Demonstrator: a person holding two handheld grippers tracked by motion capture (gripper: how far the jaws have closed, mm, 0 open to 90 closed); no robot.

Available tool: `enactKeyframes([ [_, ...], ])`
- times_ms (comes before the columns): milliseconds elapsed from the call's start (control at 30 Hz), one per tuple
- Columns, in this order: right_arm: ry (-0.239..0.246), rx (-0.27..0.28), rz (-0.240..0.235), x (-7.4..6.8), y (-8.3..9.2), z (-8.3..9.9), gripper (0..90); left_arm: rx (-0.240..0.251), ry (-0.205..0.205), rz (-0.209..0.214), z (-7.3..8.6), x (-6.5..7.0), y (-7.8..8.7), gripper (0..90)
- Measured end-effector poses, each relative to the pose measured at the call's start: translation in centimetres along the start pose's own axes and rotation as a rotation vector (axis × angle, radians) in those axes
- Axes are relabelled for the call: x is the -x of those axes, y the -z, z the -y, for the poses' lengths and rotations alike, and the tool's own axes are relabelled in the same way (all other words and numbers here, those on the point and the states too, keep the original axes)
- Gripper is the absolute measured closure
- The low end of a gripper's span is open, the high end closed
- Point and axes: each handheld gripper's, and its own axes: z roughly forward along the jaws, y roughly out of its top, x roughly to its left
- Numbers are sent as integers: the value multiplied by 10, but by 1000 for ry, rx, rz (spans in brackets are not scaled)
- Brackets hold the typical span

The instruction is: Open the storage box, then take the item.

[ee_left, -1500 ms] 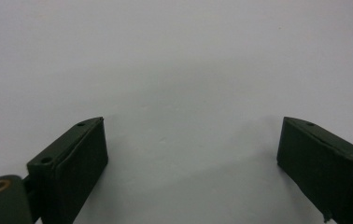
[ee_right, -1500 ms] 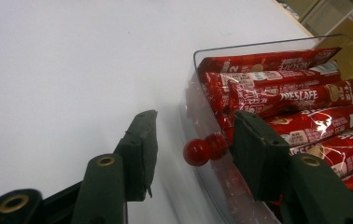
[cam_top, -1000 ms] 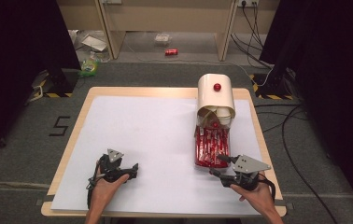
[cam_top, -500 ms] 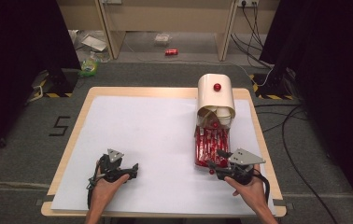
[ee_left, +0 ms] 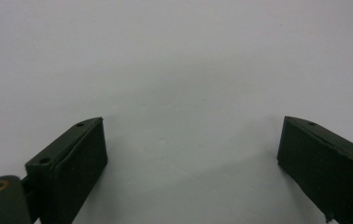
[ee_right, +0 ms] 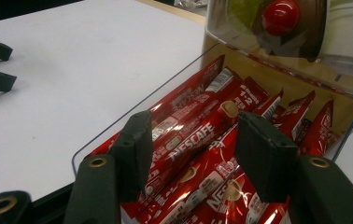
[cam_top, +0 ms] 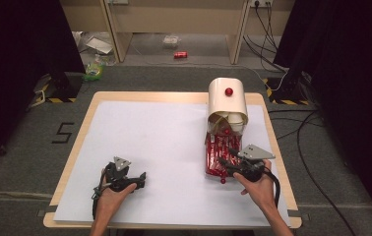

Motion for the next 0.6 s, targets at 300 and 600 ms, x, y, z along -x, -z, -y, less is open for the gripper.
enactKeyframes([
  [300, -30, -46, 24, 1, -14, -12, 415, 0, 0, 0, 0, 0, 0, 73],
  [600, -10, -102, 10, -2, -28, -19, 480, 0, -1, 0, 0, 0, 0, 73],
])
